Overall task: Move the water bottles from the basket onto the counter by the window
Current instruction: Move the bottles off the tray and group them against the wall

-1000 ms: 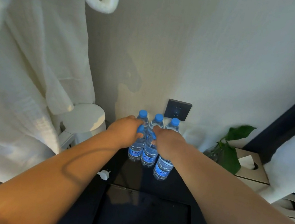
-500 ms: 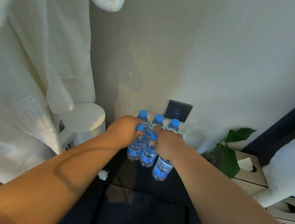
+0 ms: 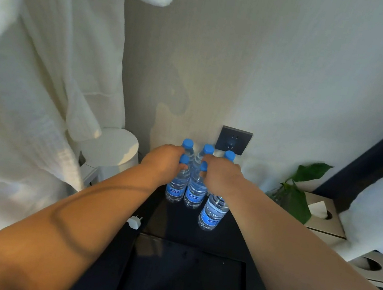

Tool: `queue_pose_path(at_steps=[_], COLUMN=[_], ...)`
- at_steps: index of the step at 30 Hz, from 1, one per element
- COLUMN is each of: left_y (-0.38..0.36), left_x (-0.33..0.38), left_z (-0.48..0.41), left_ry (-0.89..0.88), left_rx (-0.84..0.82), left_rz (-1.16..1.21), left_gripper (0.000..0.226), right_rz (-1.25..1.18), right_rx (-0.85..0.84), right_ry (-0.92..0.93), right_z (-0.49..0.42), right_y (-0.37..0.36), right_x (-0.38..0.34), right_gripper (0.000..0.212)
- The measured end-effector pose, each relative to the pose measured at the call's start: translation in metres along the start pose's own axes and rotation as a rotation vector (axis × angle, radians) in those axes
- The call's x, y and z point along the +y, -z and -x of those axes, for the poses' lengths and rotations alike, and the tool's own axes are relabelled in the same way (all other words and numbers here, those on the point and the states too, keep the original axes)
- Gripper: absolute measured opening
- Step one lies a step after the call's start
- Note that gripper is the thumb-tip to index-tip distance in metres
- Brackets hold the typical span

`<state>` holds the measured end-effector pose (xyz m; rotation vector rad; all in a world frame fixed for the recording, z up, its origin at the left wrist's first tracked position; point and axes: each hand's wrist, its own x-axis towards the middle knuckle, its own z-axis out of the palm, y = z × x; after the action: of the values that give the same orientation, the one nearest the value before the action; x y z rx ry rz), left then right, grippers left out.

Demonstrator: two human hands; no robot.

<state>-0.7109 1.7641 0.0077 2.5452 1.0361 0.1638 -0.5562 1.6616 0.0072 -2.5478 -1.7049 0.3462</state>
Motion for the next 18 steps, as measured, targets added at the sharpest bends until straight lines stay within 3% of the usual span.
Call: queue_pose_path(at_steps=[4,12,18], left_y=[0.0011,-0.0001,0.0008], left_x=[0.0023,0.005,0.0036], left_z=[-0.002,-0.0052,-0.0045], left_ry=[0.025,0.04,0.028], left_rx=[-0.022,-0.034,-0.047], left_rz=[-0.015,-0.023,0.007], left_gripper=[0.025,0.019,0.024], right_rz=[0.06,0.122,0.031], right_rx=[0.034,0.085,0.091], right_ry=[-0.032,-0.095,0.01], right_z=[-0.0052,-0.0102,-0.0075], right_y=[-0.0016,-0.0065,-0.0074], right_x=[-0.0007,-0.0008,0.0028], right_gripper=[0.017,0.046,0.036])
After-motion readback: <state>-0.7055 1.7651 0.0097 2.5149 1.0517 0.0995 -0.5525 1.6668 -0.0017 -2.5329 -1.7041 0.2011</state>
